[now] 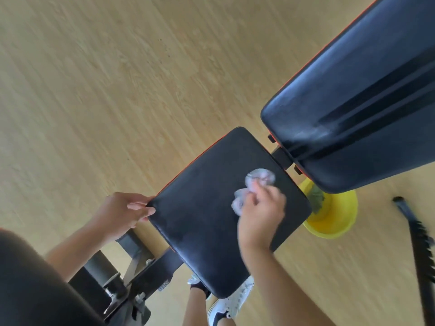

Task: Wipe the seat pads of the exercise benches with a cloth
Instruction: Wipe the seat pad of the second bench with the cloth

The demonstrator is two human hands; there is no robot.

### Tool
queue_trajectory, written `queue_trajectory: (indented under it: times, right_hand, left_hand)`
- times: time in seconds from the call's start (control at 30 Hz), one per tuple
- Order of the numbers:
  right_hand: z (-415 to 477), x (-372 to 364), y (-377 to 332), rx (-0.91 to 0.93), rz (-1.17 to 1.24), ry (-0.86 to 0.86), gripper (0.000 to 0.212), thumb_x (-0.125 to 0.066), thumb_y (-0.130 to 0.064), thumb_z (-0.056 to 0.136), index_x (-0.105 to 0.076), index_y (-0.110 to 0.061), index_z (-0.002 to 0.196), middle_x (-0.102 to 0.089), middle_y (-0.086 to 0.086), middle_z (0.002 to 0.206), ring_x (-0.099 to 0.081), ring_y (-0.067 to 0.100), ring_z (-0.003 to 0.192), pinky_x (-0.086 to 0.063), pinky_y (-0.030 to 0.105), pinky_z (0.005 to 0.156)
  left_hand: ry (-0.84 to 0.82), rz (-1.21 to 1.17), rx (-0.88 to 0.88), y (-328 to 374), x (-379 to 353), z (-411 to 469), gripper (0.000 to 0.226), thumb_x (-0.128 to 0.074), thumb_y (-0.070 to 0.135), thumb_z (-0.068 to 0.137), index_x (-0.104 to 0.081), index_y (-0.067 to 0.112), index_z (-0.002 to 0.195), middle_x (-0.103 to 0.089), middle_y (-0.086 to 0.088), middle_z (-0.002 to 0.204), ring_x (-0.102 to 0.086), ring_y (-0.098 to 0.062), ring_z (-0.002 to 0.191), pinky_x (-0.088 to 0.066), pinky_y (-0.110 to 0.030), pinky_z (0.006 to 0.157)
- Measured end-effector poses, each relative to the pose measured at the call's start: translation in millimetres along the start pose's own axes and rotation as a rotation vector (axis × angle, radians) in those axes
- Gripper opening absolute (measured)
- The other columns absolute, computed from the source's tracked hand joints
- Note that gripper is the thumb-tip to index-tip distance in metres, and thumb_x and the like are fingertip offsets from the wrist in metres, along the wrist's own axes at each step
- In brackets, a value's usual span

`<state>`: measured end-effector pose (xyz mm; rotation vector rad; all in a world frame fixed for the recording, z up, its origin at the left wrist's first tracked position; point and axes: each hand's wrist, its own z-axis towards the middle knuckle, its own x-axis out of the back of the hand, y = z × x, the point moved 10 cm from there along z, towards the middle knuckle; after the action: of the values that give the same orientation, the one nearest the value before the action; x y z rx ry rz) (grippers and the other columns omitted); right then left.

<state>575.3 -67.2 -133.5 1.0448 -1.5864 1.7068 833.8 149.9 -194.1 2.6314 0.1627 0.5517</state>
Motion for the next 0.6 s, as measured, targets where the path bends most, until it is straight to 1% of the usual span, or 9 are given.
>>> queue_trajectory:
  times: [0.1,0.13,0.17,0.23,0.33,0.4,0.47,0.53,0.6]
  right_hand:
    - [-56,-59,-92,0.652,-0.090,-0.424,0.043,-0.086,0.009,0.067,-0.079,-0.004,0.107,-0.074,0.006,0.106,-0.058,0.025,0.082,-0.057,0.030,0.076]
    - [-56,-70,-109,0.853,-0.113,-0.503,0.037,-0.084,0.009,0.066,-0.078,-0.004,0.100,-0.074,0.007,0.105,-0.057,0.026,0.081,-0.056,0.033,0.073]
    - [-42,-84,-115,0.970,-0.146,-0.553,0.030,-0.079,0.009,0.066,-0.076,-0.004,0.093,-0.075,0.008,0.105,-0.057,0.028,0.080,-0.053,0.036,0.071]
    - [17,-102,-121,0.966,-0.246,-0.575,0.024,-0.072,0.008,0.065,-0.074,-0.005,0.085,-0.075,0.008,0.098,-0.058,0.031,0.081,-0.053,0.038,0.071]
    - [116,-98,-118,0.607,-0.395,-0.470,0.017,-0.062,0.006,0.081,-0.075,-0.005,0.082,-0.073,0.009,0.093,-0.057,0.033,0.093,-0.053,0.042,0.079]
    - [110,-100,-125,0.458,-0.507,-0.463,0.019,-0.060,-0.002,0.093,-0.078,-0.008,0.093,-0.072,0.008,0.101,-0.058,0.030,0.105,-0.051,0.039,0.087]
    - [33,-127,-156,0.579,-0.524,-0.664,0.017,-0.058,-0.013,0.095,-0.075,-0.012,0.098,-0.069,0.007,0.104,-0.059,0.029,0.109,-0.048,0.043,0.097]
    - [-61,-143,-180,0.743,-0.495,-0.902,0.020,-0.058,-0.023,0.094,-0.071,-0.011,0.103,-0.066,0.008,0.107,-0.057,0.028,0.111,-0.042,0.048,0.104]
    - [-93,-144,-191,0.877,-0.464,-0.975,0.022,-0.055,-0.022,0.094,-0.068,-0.010,0.106,-0.065,0.008,0.110,-0.056,0.029,0.113,-0.041,0.047,0.105]
  left_hand:
    - [0.013,0.000,-0.005,-5,-1,0,0.022,-0.076,0.019,0.089,-0.075,0.040,0.087,-0.082,0.006,0.078,-0.079,-0.019,0.082,-0.063,-0.049,0.083]
    - [0.019,-0.007,-0.006,-7,-1,1,0.019,-0.076,0.019,0.089,-0.076,0.038,0.088,-0.082,0.004,0.078,-0.079,-0.020,0.081,-0.063,-0.050,0.083]
    - [0.022,-0.015,-0.009,-8,-2,2,0.016,-0.075,0.018,0.089,-0.076,0.034,0.090,-0.082,0.003,0.077,-0.080,-0.020,0.079,-0.063,-0.051,0.082]
    - [0.023,-0.029,-0.016,-10,-4,4,0.011,-0.075,0.018,0.090,-0.077,0.028,0.095,-0.082,0.005,0.077,-0.080,-0.017,0.072,-0.063,-0.051,0.079]
    - [0.031,-0.062,-0.021,-13,-6,5,0.010,-0.075,0.017,0.090,-0.077,0.025,0.097,-0.081,0.007,0.077,-0.080,-0.015,0.069,-0.062,-0.045,0.075]
    - [0.023,-0.094,-0.016,-14,-6,4,0.011,-0.075,0.017,0.090,-0.077,0.025,0.098,-0.082,0.006,0.081,-0.080,-0.017,0.070,-0.059,-0.039,0.069]
    - [0.003,-0.123,0.006,-15,-7,4,0.012,-0.074,0.017,0.091,-0.075,0.024,0.100,-0.083,0.003,0.089,-0.080,-0.020,0.073,-0.057,-0.037,0.069]
    - [-0.004,-0.112,0.032,-17,-9,4,0.011,-0.070,0.013,0.093,-0.071,0.020,0.102,-0.082,0.002,0.091,-0.080,-0.022,0.076,-0.061,-0.044,0.075]
    - [0.001,-0.115,0.060,-20,-9,4,0.010,-0.068,0.011,0.095,-0.064,0.014,0.103,-0.078,-0.001,0.093,-0.080,-0.026,0.079,-0.061,-0.052,0.082]
